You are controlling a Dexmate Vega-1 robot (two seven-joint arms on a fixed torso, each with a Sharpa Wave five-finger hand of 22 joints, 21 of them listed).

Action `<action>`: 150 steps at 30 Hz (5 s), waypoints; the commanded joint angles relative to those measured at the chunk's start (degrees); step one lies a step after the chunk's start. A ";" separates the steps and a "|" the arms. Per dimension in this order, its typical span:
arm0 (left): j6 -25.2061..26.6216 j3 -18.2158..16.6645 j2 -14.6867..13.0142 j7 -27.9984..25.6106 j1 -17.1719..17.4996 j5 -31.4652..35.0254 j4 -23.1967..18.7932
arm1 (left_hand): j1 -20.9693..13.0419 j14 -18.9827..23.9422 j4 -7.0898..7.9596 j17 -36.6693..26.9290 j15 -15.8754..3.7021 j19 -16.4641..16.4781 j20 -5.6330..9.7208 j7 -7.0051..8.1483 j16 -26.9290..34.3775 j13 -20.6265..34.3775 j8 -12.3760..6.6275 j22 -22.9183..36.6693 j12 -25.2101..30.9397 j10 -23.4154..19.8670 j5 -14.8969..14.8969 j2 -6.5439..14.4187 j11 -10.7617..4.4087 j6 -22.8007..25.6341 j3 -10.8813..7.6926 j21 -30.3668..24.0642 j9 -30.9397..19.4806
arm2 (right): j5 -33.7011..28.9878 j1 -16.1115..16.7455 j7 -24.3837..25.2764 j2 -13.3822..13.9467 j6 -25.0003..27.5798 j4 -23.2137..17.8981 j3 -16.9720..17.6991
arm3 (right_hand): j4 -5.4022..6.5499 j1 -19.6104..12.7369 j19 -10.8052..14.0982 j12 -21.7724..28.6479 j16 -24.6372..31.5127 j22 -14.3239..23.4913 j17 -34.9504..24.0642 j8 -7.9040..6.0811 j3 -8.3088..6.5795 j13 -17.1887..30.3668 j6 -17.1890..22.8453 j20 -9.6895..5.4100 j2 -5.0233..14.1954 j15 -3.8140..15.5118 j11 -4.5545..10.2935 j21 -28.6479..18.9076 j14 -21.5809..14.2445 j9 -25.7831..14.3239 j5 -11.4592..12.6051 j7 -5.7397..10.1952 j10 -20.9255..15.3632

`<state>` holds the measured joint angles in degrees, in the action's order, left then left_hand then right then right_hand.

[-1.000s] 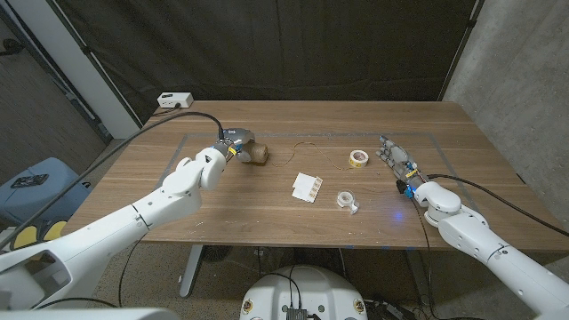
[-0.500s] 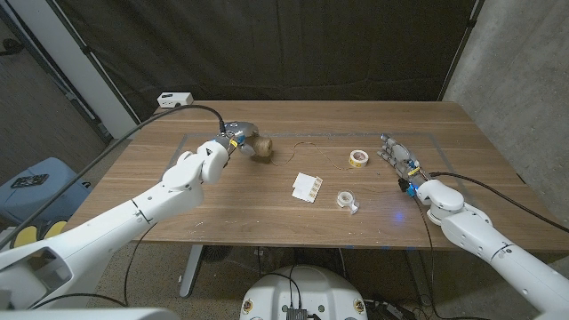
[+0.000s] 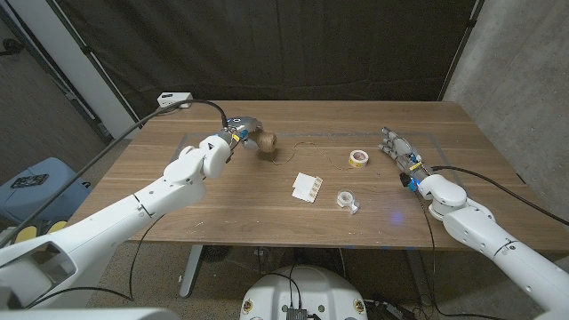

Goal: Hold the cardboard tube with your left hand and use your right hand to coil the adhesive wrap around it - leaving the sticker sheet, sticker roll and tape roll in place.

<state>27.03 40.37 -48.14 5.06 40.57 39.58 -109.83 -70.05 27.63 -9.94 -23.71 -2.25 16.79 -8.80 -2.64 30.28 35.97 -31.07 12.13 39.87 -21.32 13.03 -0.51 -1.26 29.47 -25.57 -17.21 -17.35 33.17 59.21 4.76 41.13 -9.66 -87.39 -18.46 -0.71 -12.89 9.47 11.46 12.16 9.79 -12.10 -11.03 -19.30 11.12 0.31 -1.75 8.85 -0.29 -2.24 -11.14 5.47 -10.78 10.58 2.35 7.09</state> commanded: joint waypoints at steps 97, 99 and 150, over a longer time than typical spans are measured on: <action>-4.87 1.22 4.75 7.01 -11.39 -5.66 0.60 | -3.59 0.72 0.60 -4.57 0.39 -0.86 0.07 -0.01 -0.51 2.95 -4.09 0.34 0.93 -2.21 1.84 5.02 -1.18 1.91 -0.08 -0.50 -2.56 | -7.91 -18.05 -8.24 -6.85 -6.68 11.74 -6.88 | -3.10 -2.45 2.10 1.13 1.00 0.19 0.37 -0.67 -0.89 0.22 3.52 0.32 -0.61 1.28 2.17 -0.52 -3.20 -0.17 -0.03 -0.89 -5.24; -4.70 1.25 4.86 7.01 -11.43 -5.68 0.53 | -3.61 0.64 0.60 -4.56 0.41 -0.91 0.07 0.08 -0.57 3.00 -4.07 0.34 0.89 -2.11 1.88 5.04 -1.06 1.84 -0.10 -0.49 -2.55 | -8.04 -18.19 -8.26 -6.93 -6.82 11.99 -6.96 | -3.11 -2.46 2.12 1.13 1.00 0.19 0.36 -0.66 -0.89 0.23 3.51 0.31 -0.60 1.25 2.19 -0.52 -3.19 -0.17 -0.03 -0.88 -5.28; -3.39 2.58 7.94 7.31 -15.56 -6.96 1.79 | -3.46 0.52 0.61 -4.83 0.76 -1.13 -0.05 -0.14 -0.92 3.97 -4.23 0.37 0.90 -2.04 2.39 5.13 -0.80 1.78 0.02 -0.61 -2.47 | -11.94 -25.14 -13.61 -12.13 -7.07 19.52 -13.46 | -9.99 -17.58 8.72 1.74 1.18 0.04 1.12 -1.51 -7.30 0.52 9.39 -3.89 -0.12 4.08 2.82 -0.94 -10.16 -0.27 1.79 -1.20 -13.72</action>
<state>22.84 42.82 -40.61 12.14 25.69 33.04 -107.78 -70.04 28.01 -9.70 -28.27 -1.82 15.75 -8.81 -2.78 29.26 37.07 -31.16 12.38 40.43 -21.91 14.04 -0.50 -1.05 30.60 -25.34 -17.70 -17.35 21.76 35.01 -7.72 29.87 -17.09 -68.96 -30.73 -10.82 -29.70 17.70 13.21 13.31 9.79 -10.92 -12.32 -26.10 11.37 9.03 -2.35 8.71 2.05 0.59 -11.97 -4.10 -10.78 11.91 1.01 -5.94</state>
